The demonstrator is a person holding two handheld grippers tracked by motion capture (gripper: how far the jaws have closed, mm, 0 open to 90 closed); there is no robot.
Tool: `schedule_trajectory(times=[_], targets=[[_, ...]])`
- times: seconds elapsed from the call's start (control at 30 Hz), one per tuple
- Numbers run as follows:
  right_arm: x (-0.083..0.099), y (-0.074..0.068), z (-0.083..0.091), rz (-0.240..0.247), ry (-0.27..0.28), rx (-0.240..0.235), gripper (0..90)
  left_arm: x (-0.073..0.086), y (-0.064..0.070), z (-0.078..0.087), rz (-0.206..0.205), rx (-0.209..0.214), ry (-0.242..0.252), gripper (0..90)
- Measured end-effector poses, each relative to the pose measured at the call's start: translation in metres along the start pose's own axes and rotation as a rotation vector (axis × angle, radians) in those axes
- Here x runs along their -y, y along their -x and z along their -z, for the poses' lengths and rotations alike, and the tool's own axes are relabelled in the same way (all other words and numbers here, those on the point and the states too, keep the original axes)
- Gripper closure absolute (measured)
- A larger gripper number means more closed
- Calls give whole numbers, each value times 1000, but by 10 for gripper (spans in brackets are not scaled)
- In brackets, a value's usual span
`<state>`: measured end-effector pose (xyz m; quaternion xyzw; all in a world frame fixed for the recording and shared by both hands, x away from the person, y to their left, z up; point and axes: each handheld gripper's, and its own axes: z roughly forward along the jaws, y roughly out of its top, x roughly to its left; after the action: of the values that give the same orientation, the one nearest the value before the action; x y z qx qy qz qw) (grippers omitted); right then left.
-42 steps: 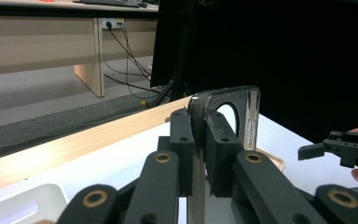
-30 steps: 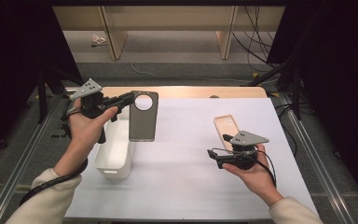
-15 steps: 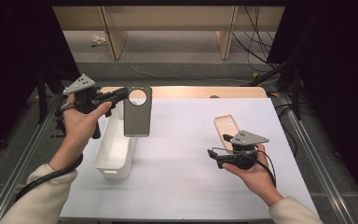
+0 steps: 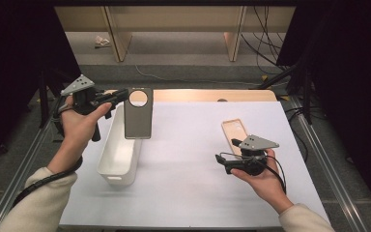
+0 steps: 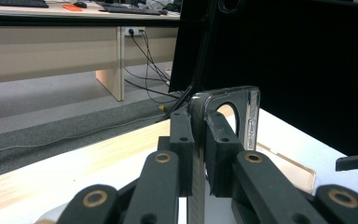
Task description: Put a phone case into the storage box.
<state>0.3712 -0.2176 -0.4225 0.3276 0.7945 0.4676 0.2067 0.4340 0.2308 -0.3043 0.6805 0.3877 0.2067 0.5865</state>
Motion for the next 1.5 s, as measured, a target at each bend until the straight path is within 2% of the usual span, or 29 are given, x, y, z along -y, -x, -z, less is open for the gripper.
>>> schedule_trajectory(times=[1.5], targets=[[1, 1, -1, -3, 2, 1, 182, -3, -34, 3, 1, -88, -8, 824]])
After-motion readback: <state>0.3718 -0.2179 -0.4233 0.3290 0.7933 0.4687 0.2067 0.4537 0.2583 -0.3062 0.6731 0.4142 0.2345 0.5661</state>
